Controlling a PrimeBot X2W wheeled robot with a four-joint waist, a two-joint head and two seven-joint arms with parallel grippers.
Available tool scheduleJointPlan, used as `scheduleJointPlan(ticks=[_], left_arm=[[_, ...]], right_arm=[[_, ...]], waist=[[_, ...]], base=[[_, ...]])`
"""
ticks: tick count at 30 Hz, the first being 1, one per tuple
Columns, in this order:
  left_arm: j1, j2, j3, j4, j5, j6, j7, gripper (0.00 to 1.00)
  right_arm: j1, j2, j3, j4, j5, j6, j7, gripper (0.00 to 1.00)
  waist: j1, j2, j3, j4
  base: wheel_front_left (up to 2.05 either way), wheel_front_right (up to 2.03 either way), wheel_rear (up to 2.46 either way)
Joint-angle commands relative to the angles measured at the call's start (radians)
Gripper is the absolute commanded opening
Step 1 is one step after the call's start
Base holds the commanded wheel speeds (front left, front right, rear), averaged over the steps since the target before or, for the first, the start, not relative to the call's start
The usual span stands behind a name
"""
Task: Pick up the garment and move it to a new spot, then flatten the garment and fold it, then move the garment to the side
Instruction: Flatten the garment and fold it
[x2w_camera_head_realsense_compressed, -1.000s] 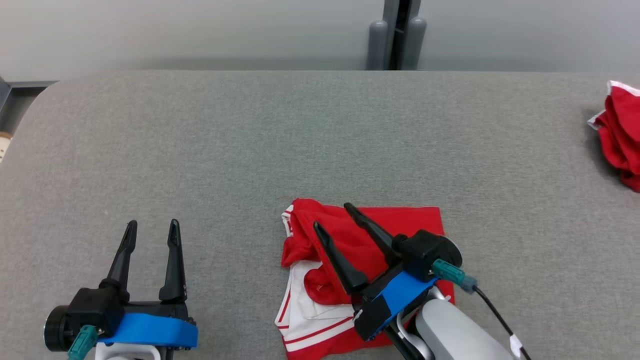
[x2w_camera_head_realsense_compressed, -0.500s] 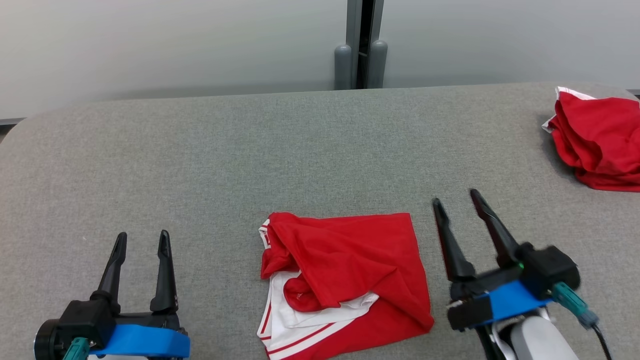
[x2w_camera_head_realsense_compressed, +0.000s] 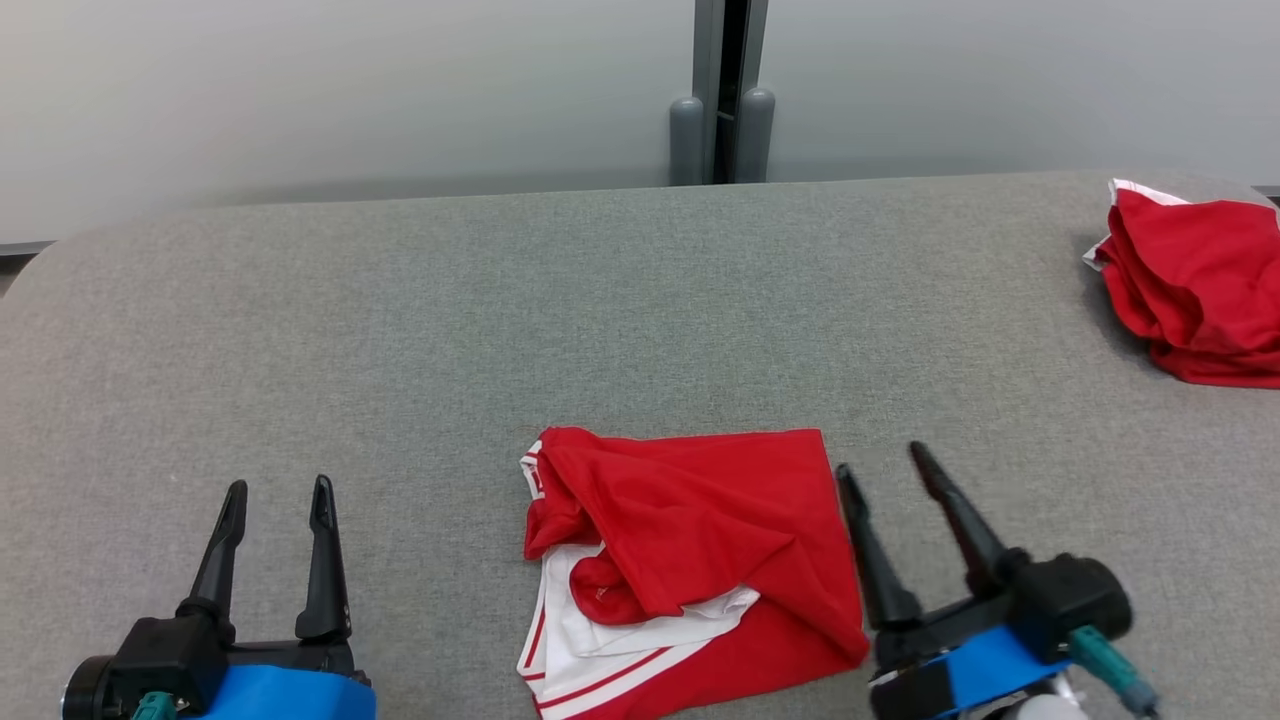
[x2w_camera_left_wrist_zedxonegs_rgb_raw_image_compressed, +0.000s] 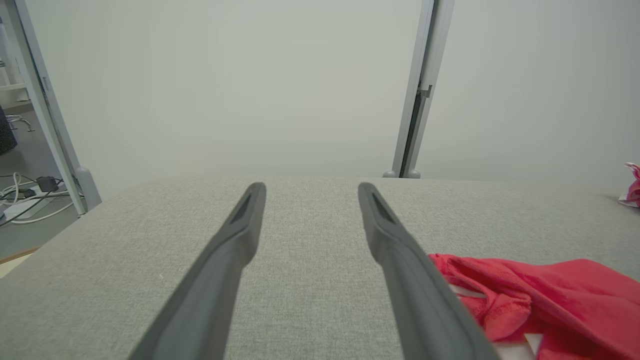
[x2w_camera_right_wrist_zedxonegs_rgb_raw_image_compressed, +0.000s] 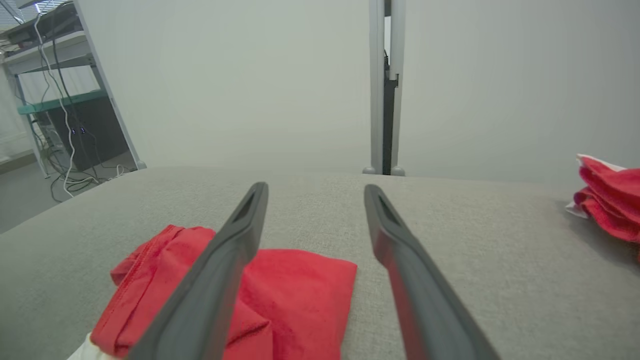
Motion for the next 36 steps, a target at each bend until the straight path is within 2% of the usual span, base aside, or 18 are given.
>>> scheduleJointPlan(ticks=[1,3,4,5,9,17,22,28,29,30,31,36], left_arm=[[-0.001,0.003,-0.002,-0.001,0.003,0.006,-0.004,1.0],[-0.005,0.003,-0.004,0.0,0.002,0.005,-0.004,1.0],[-0.009,0.003,-0.005,0.003,0.001,0.001,-0.004,1.0],[-0.009,0.003,-0.005,0.003,0.001,0.001,-0.004,1.0],[-0.012,0.003,-0.013,0.007,-0.007,0.005,-0.004,1.0],[-0.011,0.003,-0.015,0.007,-0.01,0.004,-0.004,1.0],[-0.02,0.003,-0.019,0.007,-0.011,0.005,-0.004,1.0],[-0.027,0.003,-0.024,0.005,-0.018,0.012,-0.004,1.0],[-0.027,0.003,-0.024,0.005,-0.018,0.014,-0.004,1.0],[-0.027,0.003,-0.025,0.005,-0.018,0.014,-0.004,1.0],[-0.028,0.003,-0.026,0.005,-0.02,0.015,-0.004,1.0],[-0.028,0.003,-0.029,0.006,-0.024,0.018,-0.004,1.0]], right_arm=[[-0.016,-0.002,0.04,0.008,0.002,0.0,0.009,1.0],[-0.022,-0.005,0.064,0.014,0.005,0.0,0.014,1.0],[-0.03,-0.013,0.114,0.028,0.009,0.0,0.021,1.0],[-0.03,-0.013,0.114,0.028,0.009,0.0,0.021,1.0],[-0.045,-0.023,0.222,0.086,0.024,0.0,0.038,1.0],[-0.078,-0.035,0.343,0.204,0.033,0.0,0.04,1.0],[-0.124,-0.046,0.386,0.284,-0.016,0.0,0.027,1.0],[-0.171,-0.026,0.392,0.373,-0.067,-0.001,0.015,1.0],[-0.176,-0.023,0.393,0.389,-0.08,-0.001,0.015,0.65],[-0.183,-0.019,0.391,0.403,-0.091,0.0,0.014,0.07],[-0.189,-0.015,0.39,0.415,-0.098,-0.001,0.013,0.0],[-0.2,0.009,0.387,0.444,-0.083,-0.001,0.004,0.0]], waist=[[0.0,0.0,0.0,0.008],[0.0,0.0,0.0,0.011],[0.0,0.0,0.0,0.018],[0.0,0.0,0.0,0.018],[0.0,0.0,0.0,0.036],[0.0,0.0,0.005,0.054],[0.0,0.0,0.014,0.064],[0.0,0.0,0.022,0.074],[0.0,0.0,0.023,0.076],[0.0,0.0,0.024,0.077],[0.0,0.0,0.025,0.078],[0.0,0.0,0.027,0.083]], base=[[0.0,0.0,0.0],[0.0,0.0,0.0],[0.0,0.0,0.0],[0.0,0.0,0.0],[0.0,0.0,0.0],[0.0,0.0,0.0],[0.0,0.0,0.0],[0.0,0.0,0.0],[0.0,0.0,0.0],[0.0,0.0,0.0],[0.0,0.0,0.0],[0.0,0.0,0.0]])
